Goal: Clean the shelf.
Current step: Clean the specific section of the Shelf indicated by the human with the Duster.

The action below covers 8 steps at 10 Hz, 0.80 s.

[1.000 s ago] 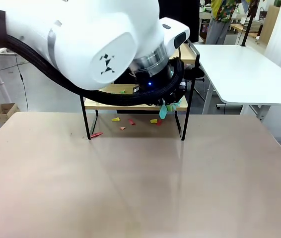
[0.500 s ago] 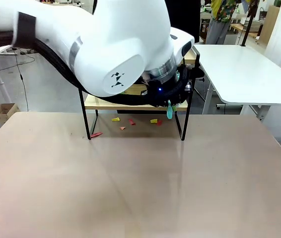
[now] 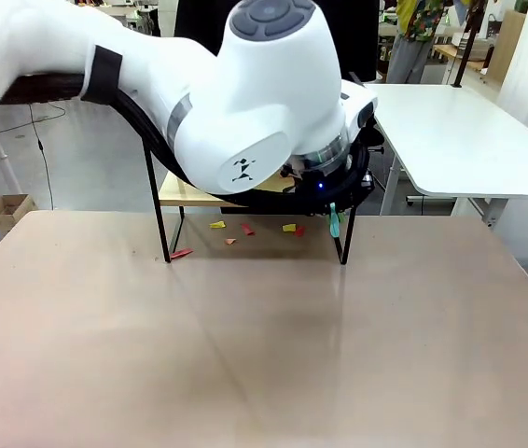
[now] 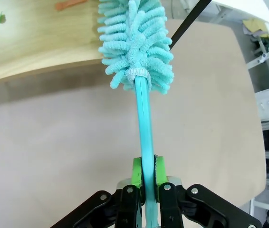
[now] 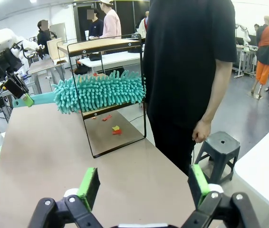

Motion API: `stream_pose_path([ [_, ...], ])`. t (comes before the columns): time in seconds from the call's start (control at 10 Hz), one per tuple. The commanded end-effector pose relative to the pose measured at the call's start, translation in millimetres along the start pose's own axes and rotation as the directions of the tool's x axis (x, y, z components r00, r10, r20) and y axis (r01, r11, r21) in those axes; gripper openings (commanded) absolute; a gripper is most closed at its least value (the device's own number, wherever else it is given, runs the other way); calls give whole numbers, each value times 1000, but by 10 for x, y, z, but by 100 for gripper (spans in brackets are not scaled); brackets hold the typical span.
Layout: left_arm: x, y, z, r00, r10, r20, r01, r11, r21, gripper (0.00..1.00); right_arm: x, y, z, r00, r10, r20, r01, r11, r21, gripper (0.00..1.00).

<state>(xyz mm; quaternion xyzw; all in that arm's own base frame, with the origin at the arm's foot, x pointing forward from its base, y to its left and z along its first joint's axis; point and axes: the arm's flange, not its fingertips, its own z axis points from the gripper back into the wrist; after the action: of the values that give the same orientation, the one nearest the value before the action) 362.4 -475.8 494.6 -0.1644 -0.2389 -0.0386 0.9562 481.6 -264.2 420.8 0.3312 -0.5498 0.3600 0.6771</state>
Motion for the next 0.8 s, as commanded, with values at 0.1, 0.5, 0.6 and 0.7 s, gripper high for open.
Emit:
stream_pose_path([
  [0.1, 32, -63, -66, 997, 33, -66, -33, 999, -9, 13, 31, 12, -6, 1000, 5, 2, -5, 1000, -1, 100],
  [0.5, 71, 216, -97, 988, 4, -153, 6, 998, 65, 13, 31, 12, -6, 1000, 5, 2, -5, 1000, -1, 100],
  [0.6, 102, 333, -65, 985, 6, -173, 10, 996, 92, 13, 31, 12, -6, 1000, 5, 2, -5, 1000, -1, 100],
  [0.7, 140, 469, 16, 983, 12, -181, 10, 993, 118, 13, 31, 12, -6, 1000, 5, 2, -5, 1000, -1, 100],
])
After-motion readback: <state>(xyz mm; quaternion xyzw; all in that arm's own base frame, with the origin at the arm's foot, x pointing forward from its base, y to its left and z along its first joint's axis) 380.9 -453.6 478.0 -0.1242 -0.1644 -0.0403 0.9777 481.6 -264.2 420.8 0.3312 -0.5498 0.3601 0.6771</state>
